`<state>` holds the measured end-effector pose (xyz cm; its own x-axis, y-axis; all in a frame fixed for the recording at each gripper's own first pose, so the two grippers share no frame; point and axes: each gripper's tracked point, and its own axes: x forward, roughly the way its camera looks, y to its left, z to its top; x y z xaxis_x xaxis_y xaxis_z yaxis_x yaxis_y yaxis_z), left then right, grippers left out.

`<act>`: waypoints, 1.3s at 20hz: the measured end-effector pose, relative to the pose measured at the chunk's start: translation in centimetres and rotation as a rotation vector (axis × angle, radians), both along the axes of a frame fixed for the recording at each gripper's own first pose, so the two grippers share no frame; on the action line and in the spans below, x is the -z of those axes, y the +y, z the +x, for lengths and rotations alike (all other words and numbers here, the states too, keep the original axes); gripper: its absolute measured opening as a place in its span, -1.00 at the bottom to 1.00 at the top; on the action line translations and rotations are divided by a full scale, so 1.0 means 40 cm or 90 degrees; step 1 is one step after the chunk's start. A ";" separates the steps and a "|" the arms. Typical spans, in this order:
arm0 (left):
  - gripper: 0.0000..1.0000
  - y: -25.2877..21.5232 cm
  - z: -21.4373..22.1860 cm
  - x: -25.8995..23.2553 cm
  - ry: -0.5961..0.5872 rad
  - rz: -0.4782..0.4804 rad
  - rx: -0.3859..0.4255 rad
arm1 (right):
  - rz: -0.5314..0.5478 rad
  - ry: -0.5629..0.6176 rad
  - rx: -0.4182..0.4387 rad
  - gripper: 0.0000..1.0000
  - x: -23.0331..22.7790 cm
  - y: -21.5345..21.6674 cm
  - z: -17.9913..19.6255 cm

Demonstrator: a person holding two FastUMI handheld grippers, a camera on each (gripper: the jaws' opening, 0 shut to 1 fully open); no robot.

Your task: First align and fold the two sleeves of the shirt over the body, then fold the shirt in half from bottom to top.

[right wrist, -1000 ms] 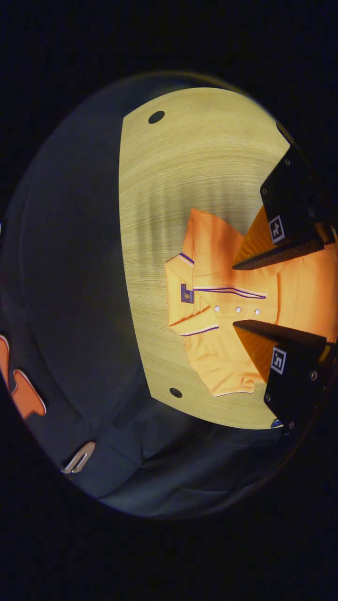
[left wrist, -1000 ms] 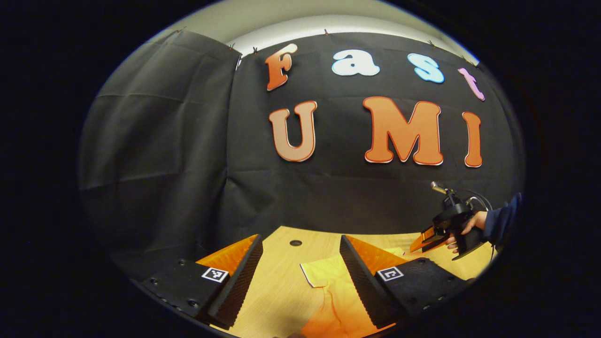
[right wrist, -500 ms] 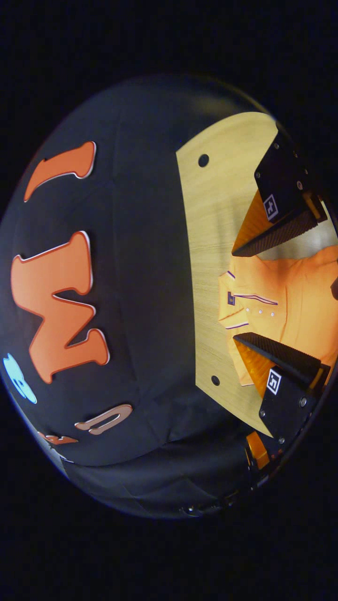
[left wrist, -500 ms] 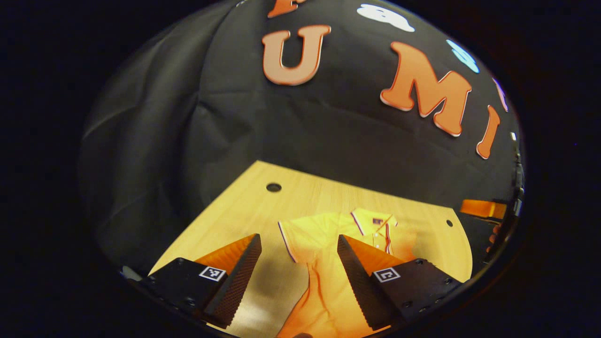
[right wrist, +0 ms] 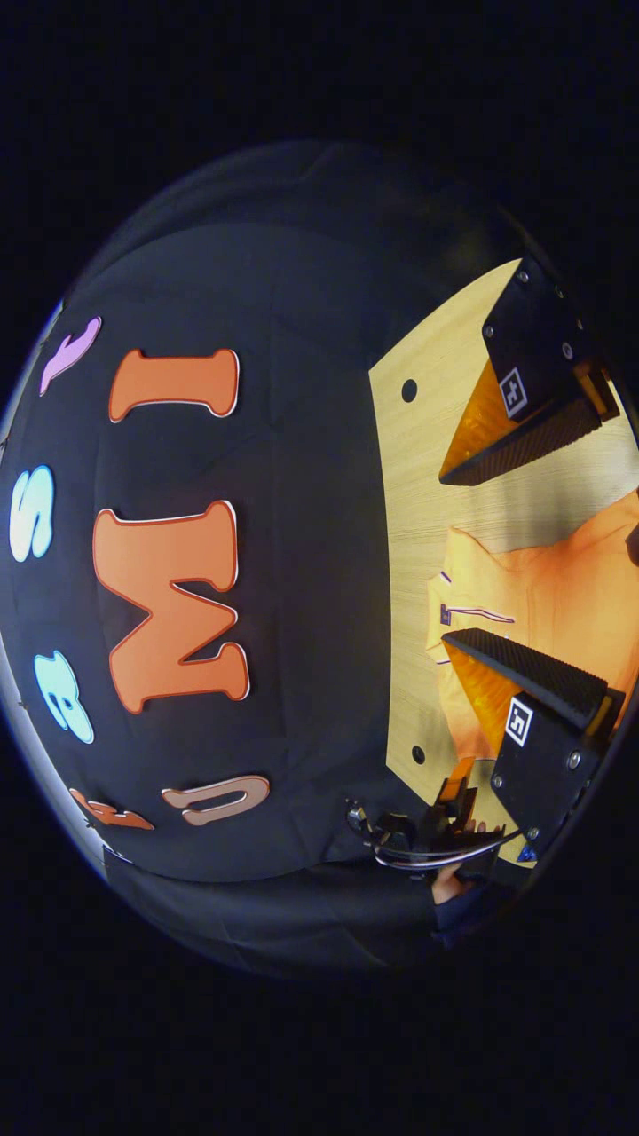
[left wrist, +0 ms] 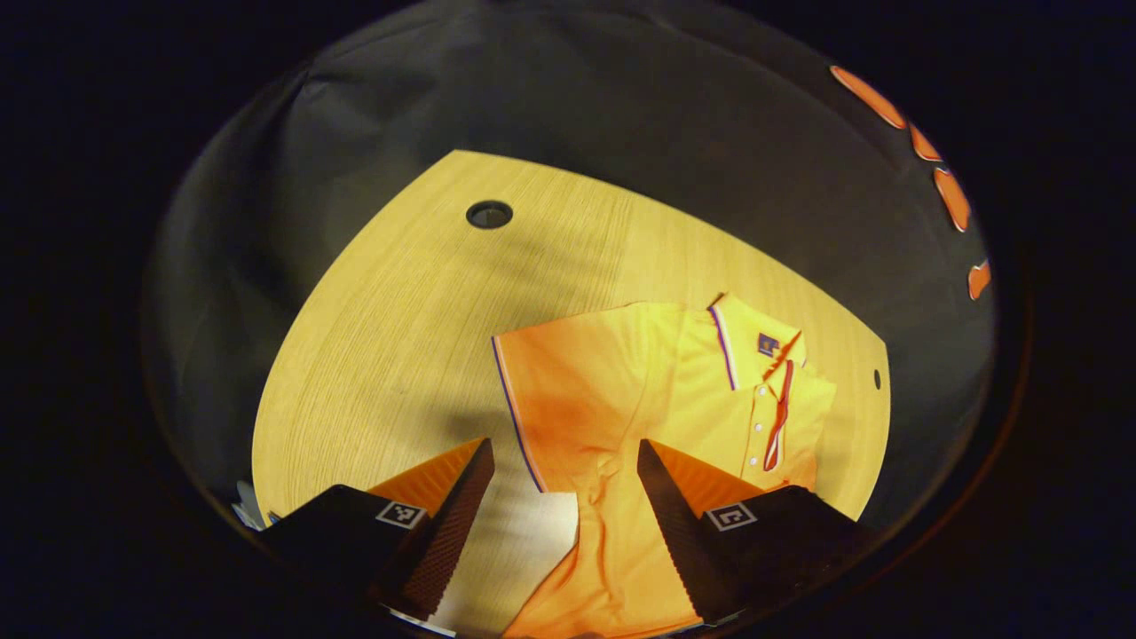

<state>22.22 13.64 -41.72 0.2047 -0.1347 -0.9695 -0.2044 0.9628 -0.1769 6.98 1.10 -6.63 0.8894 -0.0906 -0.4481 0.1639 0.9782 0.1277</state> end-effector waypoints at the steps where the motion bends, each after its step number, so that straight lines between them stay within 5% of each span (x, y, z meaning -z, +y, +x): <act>1: 0.95 0.002 0.007 0.022 0.022 0.004 -0.003 | -0.002 -0.004 0.003 0.97 -0.009 -0.001 -0.007; 12: 0.91 0.035 0.014 0.167 0.156 0.078 -0.015 | -0.018 -0.004 -0.007 0.96 -0.006 -0.024 -0.038; 14: 0.39 0.030 -0.007 0.173 0.194 0.084 -0.023 | -0.013 0.001 -0.015 0.96 0.001 -0.021 -0.032; 18: 0.27 0.030 0.023 0.169 0.159 0.088 -0.008 | -0.009 0.005 -0.032 0.97 0.016 -0.016 -0.016; 20: -0.79 0.017 0.021 0.171 0.153 0.087 -0.012 | -0.002 0.013 -0.033 0.97 0.033 -0.019 -0.012; 24: -0.72 -0.009 0.054 0.146 0.103 0.045 0.005 | -0.006 0.014 -0.037 0.97 0.046 -0.030 -0.003; 26: -0.86 -0.028 0.079 0.105 0.062 0.033 0.025 | -0.011 0.016 -0.038 0.97 0.053 -0.037 0.003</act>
<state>25.38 12.53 -45.93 0.1041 -0.0902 -0.9905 -0.1803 0.9777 -0.1079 7.10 -0.40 -8.75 0.8817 -0.0449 -0.4697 0.1078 0.9883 0.1079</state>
